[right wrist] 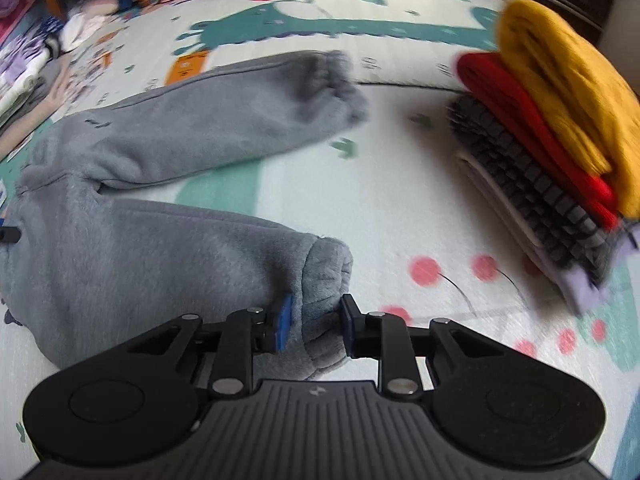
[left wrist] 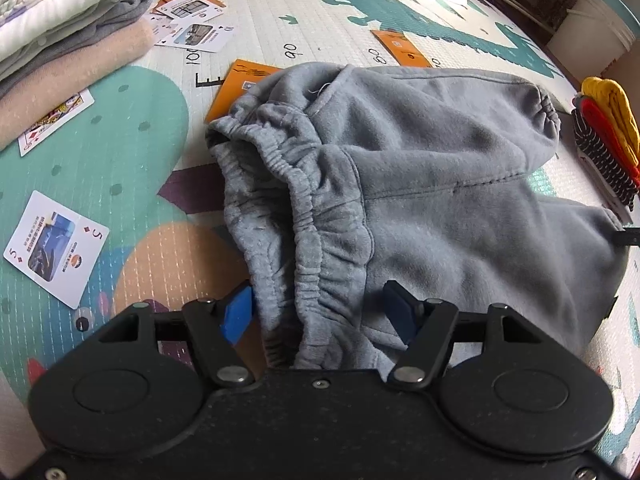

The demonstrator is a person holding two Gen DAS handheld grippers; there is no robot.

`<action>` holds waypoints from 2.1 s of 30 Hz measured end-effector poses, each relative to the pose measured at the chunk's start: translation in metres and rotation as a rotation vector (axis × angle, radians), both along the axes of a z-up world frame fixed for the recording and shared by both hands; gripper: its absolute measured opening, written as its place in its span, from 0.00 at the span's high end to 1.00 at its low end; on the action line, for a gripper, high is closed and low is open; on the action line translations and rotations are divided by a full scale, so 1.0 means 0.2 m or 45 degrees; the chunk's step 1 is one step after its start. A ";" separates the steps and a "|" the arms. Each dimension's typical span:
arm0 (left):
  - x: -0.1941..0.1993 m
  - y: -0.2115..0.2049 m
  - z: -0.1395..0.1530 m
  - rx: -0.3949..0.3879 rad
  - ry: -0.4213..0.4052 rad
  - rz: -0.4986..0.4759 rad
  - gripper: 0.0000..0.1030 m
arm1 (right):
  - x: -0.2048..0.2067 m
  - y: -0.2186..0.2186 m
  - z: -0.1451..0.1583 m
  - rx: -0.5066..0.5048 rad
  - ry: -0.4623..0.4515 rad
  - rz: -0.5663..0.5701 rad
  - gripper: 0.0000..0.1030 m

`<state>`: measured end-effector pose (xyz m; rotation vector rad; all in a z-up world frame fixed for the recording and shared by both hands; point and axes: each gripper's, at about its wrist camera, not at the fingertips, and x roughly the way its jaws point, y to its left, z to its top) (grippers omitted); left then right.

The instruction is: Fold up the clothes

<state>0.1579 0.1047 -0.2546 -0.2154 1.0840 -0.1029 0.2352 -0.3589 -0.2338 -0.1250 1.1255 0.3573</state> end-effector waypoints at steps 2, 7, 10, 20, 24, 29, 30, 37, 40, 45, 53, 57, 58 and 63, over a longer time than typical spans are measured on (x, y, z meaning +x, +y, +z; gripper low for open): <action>-0.01 -0.01 0.00 0.002 -0.003 -0.002 0.34 | -0.03 -0.07 -0.01 -0.006 0.024 -0.046 0.74; -0.03 -0.03 0.00 -0.007 -0.006 -0.021 0.34 | -0.09 -0.20 -0.06 -0.044 0.098 -0.127 0.74; -0.03 -0.06 -0.01 -0.003 -0.004 -0.032 0.34 | -0.11 -0.23 -0.07 -0.036 0.119 -0.151 0.73; -0.08 -0.14 0.00 0.044 -0.001 -0.123 0.70 | -0.09 -0.23 -0.07 -0.004 0.099 -0.133 0.64; -0.10 -0.15 0.01 0.089 0.016 -0.167 0.74 | -0.13 -0.22 -0.10 0.006 0.161 -0.076 0.73; -0.08 -0.11 0.05 0.084 0.071 -0.173 0.75 | -0.21 -0.22 -0.10 0.052 0.267 -0.006 0.74; -0.08 -0.12 0.07 0.085 0.082 -0.173 0.75 | -0.23 -0.21 -0.10 0.060 0.297 0.016 0.74; -0.13 -0.04 0.10 0.046 0.110 -0.161 0.54 | -0.23 -0.23 -0.05 0.187 0.407 0.117 0.66; -0.12 0.02 0.14 0.023 0.075 -0.089 0.52 | -0.13 -0.31 0.01 0.239 0.348 0.063 0.62; -0.06 0.10 0.22 -0.086 -0.003 0.040 0.52 | 0.07 -0.35 0.04 0.239 0.183 -0.076 0.62; 0.10 0.12 0.19 -0.242 -0.012 0.155 0.54 | 0.38 -0.08 0.03 0.165 -0.016 -0.032 0.58; 0.14 0.18 0.14 -0.301 -0.005 0.236 0.66 | 0.51 0.06 0.03 0.178 -0.101 -0.017 0.49; 0.16 0.19 0.14 -0.304 -0.005 0.250 0.66 | 0.53 0.10 0.02 0.165 -0.107 0.001 0.49; 0.18 0.26 0.11 -0.379 -0.017 0.315 0.73 | 0.60 0.24 0.01 0.087 -0.200 0.070 0.48</action>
